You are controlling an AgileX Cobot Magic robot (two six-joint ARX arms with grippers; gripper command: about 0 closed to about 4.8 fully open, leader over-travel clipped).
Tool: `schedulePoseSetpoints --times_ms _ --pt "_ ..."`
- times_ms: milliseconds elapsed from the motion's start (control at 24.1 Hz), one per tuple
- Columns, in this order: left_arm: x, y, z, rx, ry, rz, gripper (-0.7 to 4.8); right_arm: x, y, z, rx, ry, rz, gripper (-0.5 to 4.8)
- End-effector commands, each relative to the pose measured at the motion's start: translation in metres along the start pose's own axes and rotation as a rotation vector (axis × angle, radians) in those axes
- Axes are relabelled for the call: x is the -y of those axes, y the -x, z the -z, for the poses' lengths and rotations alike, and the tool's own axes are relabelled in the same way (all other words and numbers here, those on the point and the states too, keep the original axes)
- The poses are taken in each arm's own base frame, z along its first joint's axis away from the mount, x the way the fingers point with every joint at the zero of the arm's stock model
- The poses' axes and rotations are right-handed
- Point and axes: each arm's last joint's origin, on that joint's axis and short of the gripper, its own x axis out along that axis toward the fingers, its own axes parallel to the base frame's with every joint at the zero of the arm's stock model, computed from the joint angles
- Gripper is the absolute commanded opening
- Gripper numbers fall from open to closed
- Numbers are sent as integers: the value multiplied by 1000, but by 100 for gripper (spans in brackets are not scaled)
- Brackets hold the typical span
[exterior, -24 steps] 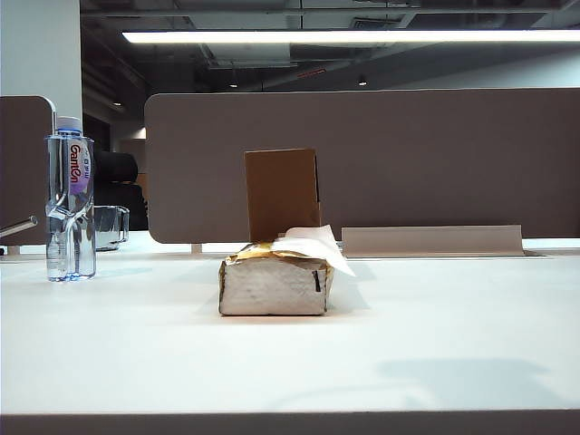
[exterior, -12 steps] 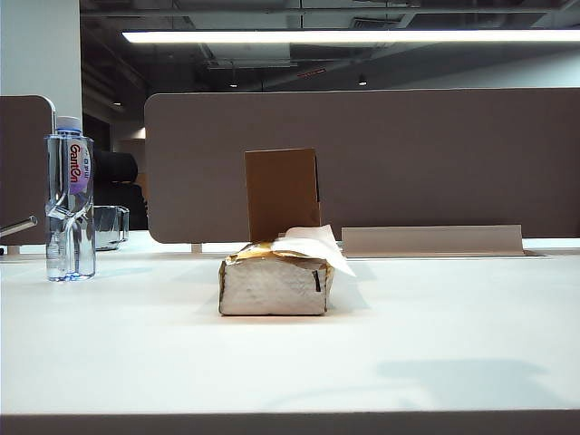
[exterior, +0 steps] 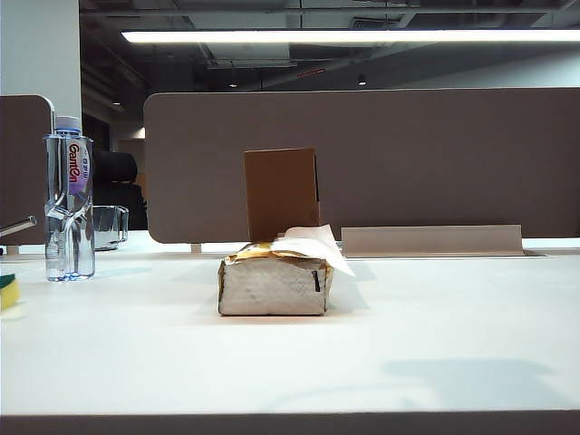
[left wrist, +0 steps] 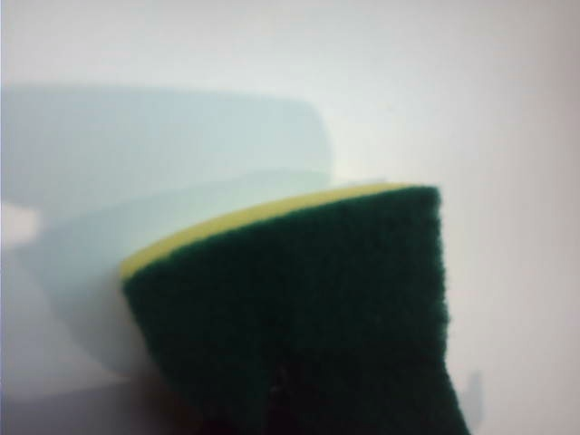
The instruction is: Move the sponge from right to left to wipe the table, avoiding obstacles on the table, and finally reaching the bottle of mineral water.
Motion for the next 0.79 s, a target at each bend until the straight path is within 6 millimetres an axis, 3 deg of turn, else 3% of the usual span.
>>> schedulePoseSetpoints --times_ms 42,374,664,789 --pt "-6 -15 -17 3 -15 -18 -6 -1 1 -1 8 -16 -10 207" --pt "-12 -35 -53 18 -45 -10 -6 -1 1 -1 7 -46 -10 207" --pt "-14 -36 -92 89 -85 -28 -6 -2 1 0 0 -51 -35 207" --pt "-12 -32 -100 103 -92 -32 -6 -2 1 0 0 -54 -36 207"
